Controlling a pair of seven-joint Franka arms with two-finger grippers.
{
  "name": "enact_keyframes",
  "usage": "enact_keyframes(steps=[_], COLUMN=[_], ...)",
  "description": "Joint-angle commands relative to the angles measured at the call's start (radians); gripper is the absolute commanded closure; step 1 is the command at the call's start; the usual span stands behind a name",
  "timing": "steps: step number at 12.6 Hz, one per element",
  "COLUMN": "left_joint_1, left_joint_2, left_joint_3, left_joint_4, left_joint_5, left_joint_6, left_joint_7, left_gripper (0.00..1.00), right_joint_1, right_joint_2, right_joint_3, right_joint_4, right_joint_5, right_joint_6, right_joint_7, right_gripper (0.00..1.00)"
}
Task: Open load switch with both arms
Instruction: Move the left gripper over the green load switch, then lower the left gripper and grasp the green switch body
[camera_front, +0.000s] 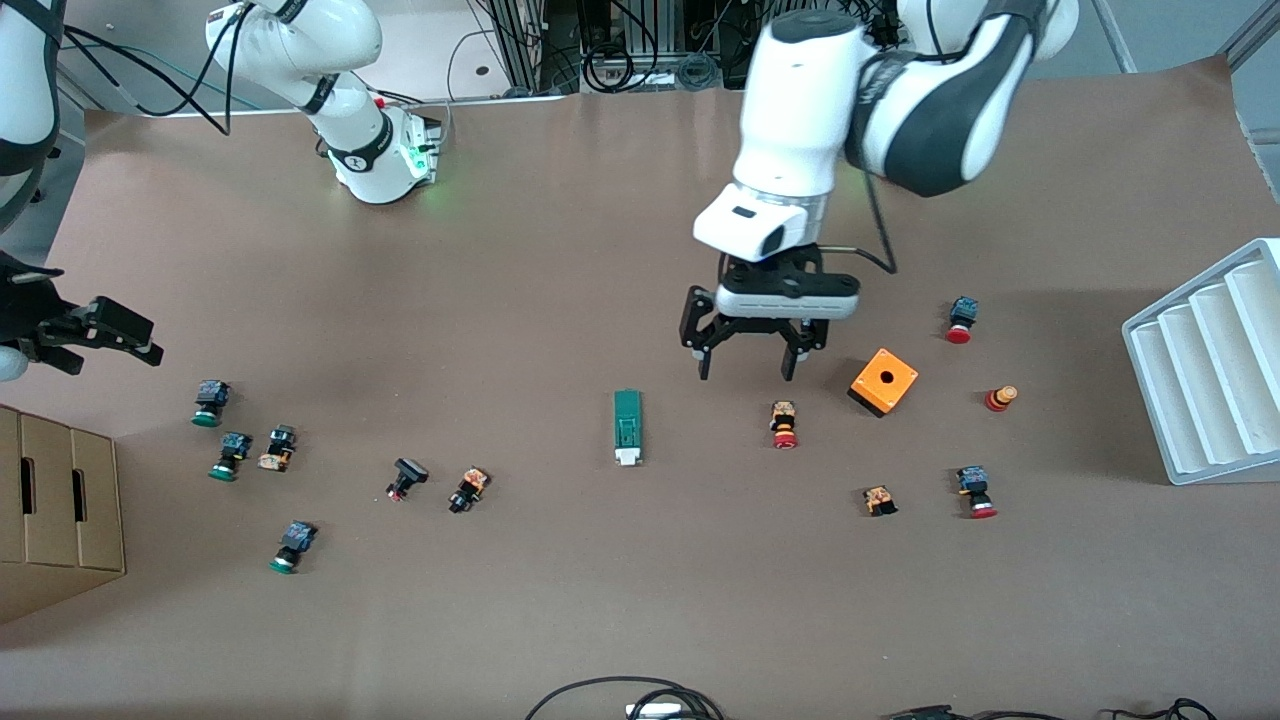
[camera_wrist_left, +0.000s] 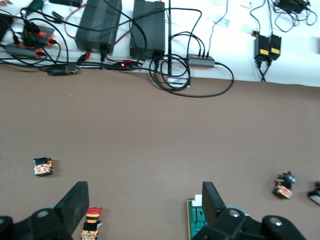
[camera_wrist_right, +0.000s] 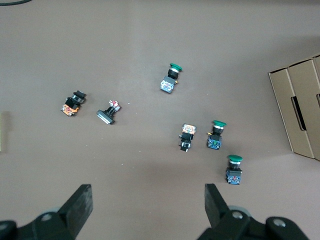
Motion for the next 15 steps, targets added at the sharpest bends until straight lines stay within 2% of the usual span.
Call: enact_keyframes(steps=[1, 6, 8, 12, 15], left_joint_1=[-0.062, -0.102, -0.155, -0.235, -0.281], left_joint_2=[0.015, 0.101, 0.144, 0.208, 0.262], left_joint_3=[0.011, -0.024, -0.031, -0.032, -0.032], left_joint_4=[-0.026, -0.026, -0.019, -0.014, 0.024], left_joint_5=[0.147, 0.373, 0.456, 0.647, 0.772], left_joint_6=[0.012, 0.006, -0.006, -0.098, -0.146], left_joint_7=[-0.192, -0.508, -0.647, -0.890, -1.072], left_gripper=[0.00, 0.00, 0.00, 0.01, 0.01], right_joint_1=[0.001, 0.001, 0.001, 0.002, 0.002], right_joint_2=[0.009, 0.009, 0.009, 0.009, 0.009], right_joint_3=[-0.001, -0.001, -0.001, -0.001, -0.001], right_joint_4=[0.014, 0.014, 0.014, 0.014, 0.014], right_joint_5=[-0.012, -0.011, -0.011, -0.011, -0.011], right_joint_6=[0.009, 0.009, 0.009, 0.009, 0.009], right_joint_7=[0.002, 0.002, 0.002, 0.002, 0.002], right_gripper=[0.00, 0.00, 0.00, 0.00, 0.00])
